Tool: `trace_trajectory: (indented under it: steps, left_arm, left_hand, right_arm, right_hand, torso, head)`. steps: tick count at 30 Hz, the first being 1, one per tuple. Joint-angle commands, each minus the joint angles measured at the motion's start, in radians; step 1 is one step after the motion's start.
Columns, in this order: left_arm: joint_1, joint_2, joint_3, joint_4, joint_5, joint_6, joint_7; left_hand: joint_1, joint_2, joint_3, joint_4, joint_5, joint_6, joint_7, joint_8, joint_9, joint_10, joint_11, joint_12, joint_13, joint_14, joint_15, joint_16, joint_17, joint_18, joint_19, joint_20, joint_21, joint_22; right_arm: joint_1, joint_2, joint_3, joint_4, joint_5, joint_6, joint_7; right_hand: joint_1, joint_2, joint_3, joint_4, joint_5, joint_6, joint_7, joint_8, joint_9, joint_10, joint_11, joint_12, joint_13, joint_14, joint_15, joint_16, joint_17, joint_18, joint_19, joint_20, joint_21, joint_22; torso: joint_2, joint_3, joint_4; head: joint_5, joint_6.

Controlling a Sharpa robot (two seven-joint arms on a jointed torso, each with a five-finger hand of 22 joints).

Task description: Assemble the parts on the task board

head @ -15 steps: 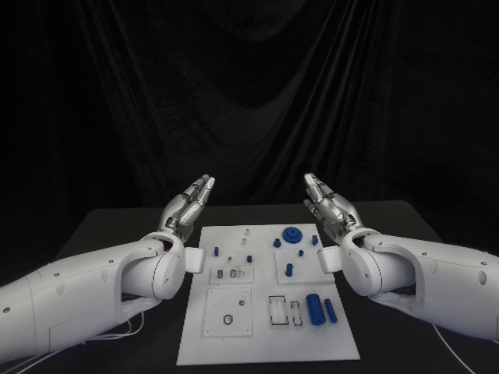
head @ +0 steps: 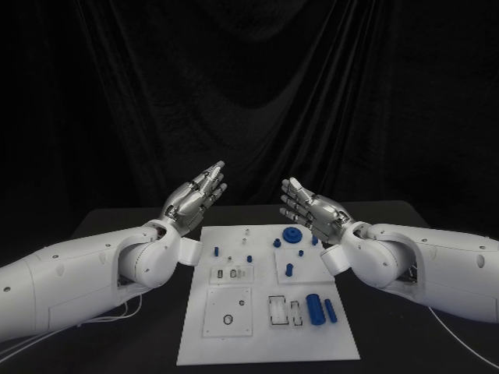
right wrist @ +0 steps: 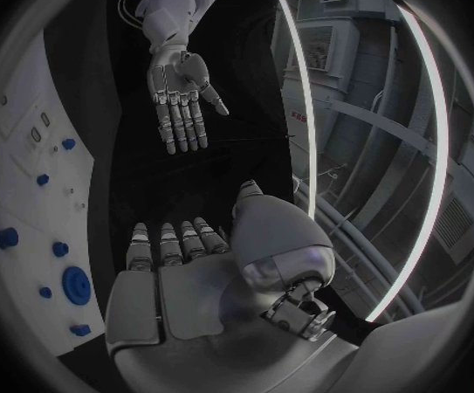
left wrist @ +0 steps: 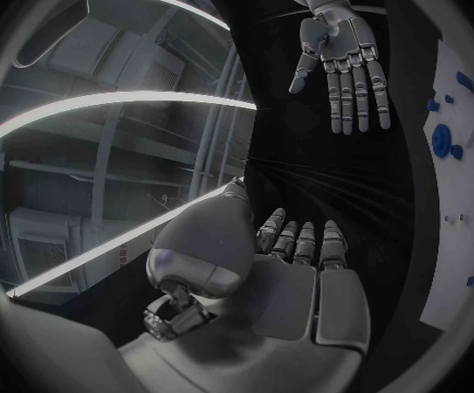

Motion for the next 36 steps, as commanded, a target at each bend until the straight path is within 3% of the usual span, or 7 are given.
trace_trajectory:
  steps: [1, 11, 17, 26, 29, 32, 36]
  left_arm:
    - [0.005, 0.003, -0.002, -0.002, 0.027, 0.113, 0.054]
    - [-0.001, -0.020, -0.002, -0.029, -0.040, 0.120, 0.096]
    - [-0.001, -0.035, -0.002, -0.028, -0.075, 0.102, 0.110]
    - [-0.001, -0.084, -0.002, -0.008, -0.186, 0.033, 0.165]
    - [-0.001, -0.108, -0.002, 0.008, -0.207, 0.014, 0.180]
    - [-0.001, -0.130, -0.002, 0.021, -0.227, -0.009, 0.196]
    - [0.000, -0.137, -0.002, 0.019, -0.253, -0.023, 0.204]
  left_hand:
    - [0.009, -0.005, -0.003, 0.003, -0.001, 0.001, -0.008, 0.004, 0.000, -0.002, -0.008, -0.003, -0.001, -0.002, -0.023, -0.004, -0.001, 0.010, 0.001, 0.010, -0.004, -0.001]
    - [0.010, -0.005, -0.003, 0.002, 0.000, 0.003, -0.008, 0.004, 0.000, -0.002, -0.008, -0.003, -0.001, -0.002, -0.024, -0.004, -0.001, 0.011, 0.001, 0.010, -0.004, -0.001]
    - [0.013, -0.005, -0.003, 0.002, 0.002, 0.005, -0.007, 0.005, 0.000, -0.002, -0.006, -0.003, -0.001, -0.002, -0.024, -0.004, -0.001, 0.012, 0.001, 0.010, -0.004, -0.001]
    - [0.066, -0.011, -0.004, 0.001, 0.031, 0.036, 0.001, 0.009, 0.004, 0.002, 0.002, -0.002, 0.000, -0.002, -0.018, -0.004, -0.001, 0.015, 0.001, 0.017, -0.004, -0.001]
    - [0.098, -0.010, -0.003, 0.001, 0.066, 0.062, 0.013, 0.011, 0.006, 0.007, 0.011, -0.001, 0.001, -0.002, -0.014, -0.004, -0.001, 0.015, 0.001, 0.021, -0.004, -0.001]
    - [0.128, -0.015, -0.006, 0.002, 0.083, 0.099, 0.018, 0.015, 0.009, 0.018, 0.014, 0.002, 0.004, -0.002, -0.010, -0.004, -0.001, 0.016, 0.001, 0.027, -0.004, -0.001]
    - [0.158, -0.015, -0.008, 0.002, 0.114, 0.123, 0.023, 0.015, 0.010, 0.030, 0.018, 0.004, 0.006, -0.002, -0.006, -0.004, -0.001, 0.017, 0.001, 0.035, -0.004, -0.001]
  right_arm:
    - [0.008, 0.001, -0.005, -0.004, 0.028, 0.136, -0.046]
    - [0.008, -0.039, -0.005, -0.021, -0.053, 0.147, -0.009]
    - [0.010, -0.054, -0.005, -0.025, -0.211, 0.108, 0.015]
    - [0.025, -0.089, -0.005, -0.029, -0.714, -0.093, -0.001]
    - [0.043, -0.102, -0.005, -0.025, -0.940, -0.154, -0.044]
    - [0.068, -0.109, -0.005, -0.022, -1.177, -0.192, -0.108]
    - [0.097, -0.118, -0.005, -0.015, -1.387, -0.184, -0.194]
  right_hand:
    - [0.013, 0.002, 0.002, 0.003, 0.004, 0.004, 0.003, 0.003, 0.002, 0.000, 0.004, -0.005, -0.001, -0.001, 0.006, -0.004, -0.001, 0.014, 0.001, 0.009, -0.004, -0.002]
    - [0.058, 0.000, 0.000, 0.002, 0.023, 0.021, 0.015, 0.006, 0.005, 0.000, 0.021, -0.005, -0.001, -0.001, 0.046, -0.004, -0.001, 0.012, 0.001, 0.027, -0.004, -0.002]
    - [0.176, -0.017, 0.001, -0.005, 0.087, 0.040, 0.037, 0.009, 0.008, 0.000, 0.078, -0.005, -0.001, -0.001, 0.125, -0.004, -0.001, 0.013, 0.001, 0.157, -0.004, -0.002]
    - [0.455, -0.052, 0.090, -0.211, 0.136, 0.097, 0.082, 0.015, 0.014, 0.000, 0.136, -0.005, -0.001, 0.017, 0.215, 0.003, 0.005, -0.022, 0.229, 0.203, 0.110, 0.060]
    - [0.467, -0.078, 0.134, -0.236, 0.111, 0.142, 0.100, 0.020, 0.019, 0.000, 0.142, -0.005, -0.001, 0.137, 0.228, 0.033, 0.029, -0.042, 0.457, 0.196, 0.185, 0.088]
    - [0.496, -0.109, 0.197, -0.284, 0.099, 0.215, 0.110, 0.025, 0.024, 0.038, 0.172, 0.008, 0.009, 0.699, 0.221, 0.154, 0.124, 0.013, 0.756, 0.188, 0.249, 0.100]
    - [0.505, -0.140, 0.231, -0.309, 0.051, 0.217, 0.054, 0.026, 0.025, 0.215, 0.199, 0.051, 0.044, 0.970, 0.148, 0.233, 0.181, 0.018, 0.998, 0.112, 0.347, 0.142]
  torso:
    - [0.000, 0.0000, 0.0000]
    - [0.008, -0.0027, 0.0136]
    - [0.011, -0.0032, 0.0179]
    - [0.020, -0.0048, 0.0177]
    - [0.027, -0.0044, 0.0217]
    - [0.041, -0.0044, 0.0181]
    - [0.045, -0.0073, 0.0300]
  head:
    - [0.000, 0.000]
    - [-0.001, -0.044]
    - [-0.001, -0.057]
    - [0.005, -0.094]
    - [0.001, -0.123]
    - [0.004, -0.115]
    - [-0.006, -0.127]
